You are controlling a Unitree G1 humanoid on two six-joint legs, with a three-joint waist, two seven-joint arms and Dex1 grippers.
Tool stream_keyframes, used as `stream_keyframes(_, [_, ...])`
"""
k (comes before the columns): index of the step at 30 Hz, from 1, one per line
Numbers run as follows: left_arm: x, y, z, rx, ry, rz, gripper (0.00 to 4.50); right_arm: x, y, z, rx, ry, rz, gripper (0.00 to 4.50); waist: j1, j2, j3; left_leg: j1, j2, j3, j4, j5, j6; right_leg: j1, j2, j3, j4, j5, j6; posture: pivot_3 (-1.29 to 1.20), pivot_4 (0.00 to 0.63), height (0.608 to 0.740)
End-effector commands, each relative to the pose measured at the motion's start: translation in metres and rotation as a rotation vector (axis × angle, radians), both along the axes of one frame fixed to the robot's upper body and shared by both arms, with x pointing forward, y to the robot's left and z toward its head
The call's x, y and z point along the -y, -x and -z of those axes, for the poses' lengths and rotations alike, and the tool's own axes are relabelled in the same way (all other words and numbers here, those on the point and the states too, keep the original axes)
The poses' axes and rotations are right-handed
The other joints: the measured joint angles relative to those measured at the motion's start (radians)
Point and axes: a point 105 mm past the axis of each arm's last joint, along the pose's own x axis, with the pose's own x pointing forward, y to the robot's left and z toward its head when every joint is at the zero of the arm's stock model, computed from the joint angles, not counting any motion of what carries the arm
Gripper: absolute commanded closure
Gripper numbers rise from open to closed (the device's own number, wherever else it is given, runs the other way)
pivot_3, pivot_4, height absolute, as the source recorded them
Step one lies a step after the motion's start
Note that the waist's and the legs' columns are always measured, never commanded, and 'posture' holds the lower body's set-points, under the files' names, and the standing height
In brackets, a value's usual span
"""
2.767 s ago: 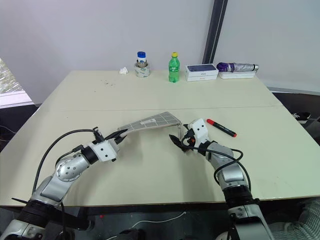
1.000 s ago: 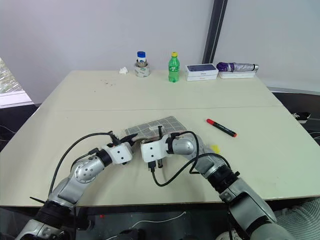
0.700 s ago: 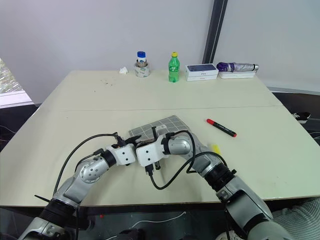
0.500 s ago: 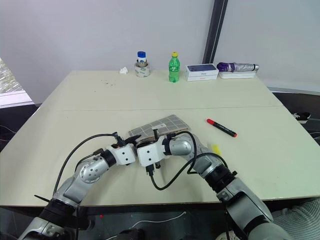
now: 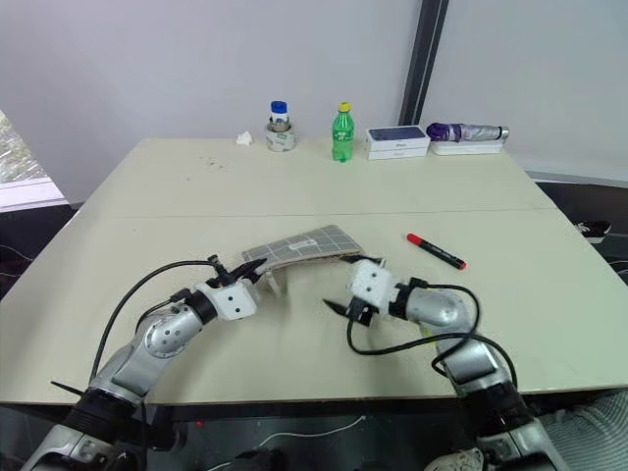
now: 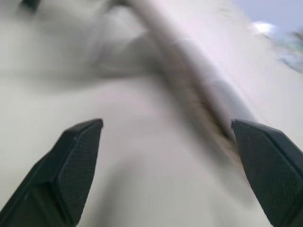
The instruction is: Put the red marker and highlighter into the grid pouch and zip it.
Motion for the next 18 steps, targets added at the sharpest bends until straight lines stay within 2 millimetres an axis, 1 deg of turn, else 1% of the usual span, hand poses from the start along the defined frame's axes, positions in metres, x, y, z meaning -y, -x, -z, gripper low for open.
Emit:
stream_keyframes(1, [-0.004, -0.001, -0.014, 0.056, 0.022, 0.001, 4.5, 0.029, 0.012, -0.005, 0.039, -0.118, 0.21, 0.03, 0.007, 0.0, 0.0, 0.0, 0.0, 0.0, 0.0, 0.0, 0.0, 0.0, 0.0, 0.0, -0.001, 0.0, 0.0, 0.0, 0.15, 0.74])
stream_keyframes(6, [-0.002, -0.003, -0.012, 0.057, 0.015, 0.017, 4.5, 0.056, 0.03, 0.011, -0.031, -0.204, 0.47, 0.03, 0.015, 0.0, 0.0, 0.0, 0.0, 0.001, -0.001, 0.0, 0.0, 0.0, 0.0, 0.001, -0.001, 0.0, 0.0, 0.0, 0.15, 0.74])
stream_keyframes(8, [-0.001, -0.004, -0.011, 0.057, 0.012, 0.023, 4.5, 0.072, 0.036, 0.017, -0.078, -0.264, 0.585, 0.03, 0.017, 0.0, 0.0, 0.0, 0.0, 0.0, -0.001, 0.0, 0.0, 0.0, 0.0, 0.001, 0.0, 0.0, 0.0, 0.0, 0.15, 0.74])
stream_keyframes(10, [0.001, -0.005, -0.01, 0.055, 0.009, 0.032, 4.5, 0.081, 0.042, 0.021, -0.118, -0.334, 0.66, 0.03, 0.019, 0.0, 0.0, 0.0, 0.0, 0.0, 0.0, 0.0, 0.0, 0.0, 0.0, 0.001, 0.0, 0.0, 0.0, 0.0, 0.15, 0.74])
stream_keyframes(11, [0.002, -0.005, -0.01, 0.056, 0.007, 0.035, 4.5, 0.083, 0.045, 0.025, -0.15, -0.369, 0.674, 0.03, 0.019, 0.0, 0.0, 0.0, 0.0, 0.0, -0.001, 0.0, 0.0, 0.0, 0.0, 0.0, 0.0, 0.0, 0.0, 0.0, 0.15, 0.74])
stream_keyframes(14, [0.004, -0.007, -0.01, 0.056, 0.004, 0.044, 4.5, 0.087, 0.05, 0.034, -0.214, -0.396, 0.713, 0.03, 0.018, 0.0, 0.0, 0.0, -0.001, 0.0, -0.001, 0.0, 0.0, 0.0, 0.0, 0.001, -0.001, 0.0, 0.0, 0.0, 0.15, 0.74])
stream_keyframes(17, [0.005, -0.006, -0.012, 0.064, 0.002, 0.051, 4.5, 0.092, 0.054, 0.039, -0.238, -0.365, 0.749, 0.03, 0.017, 0.0, 0.0, 0.0, -0.001, 0.0, -0.001, 0.0, 0.001, 0.0, 0.0, 0.001, 0.0, 0.0, 0.0, 0.0, 0.15, 0.74])
stream_keyframes(18, [0.005, -0.006, -0.012, 0.066, 0.004, 0.05, 4.5, 0.095, 0.055, 0.044, -0.261, -0.359, 0.774, 0.03, 0.017, 0.0, 0.0, 0.0, -0.001, 0.0, -0.001, 0.0, 0.001, 0.0, 0.0, 0.001, -0.001, 0.0, 0.0, 0.0, 0.15, 0.74])
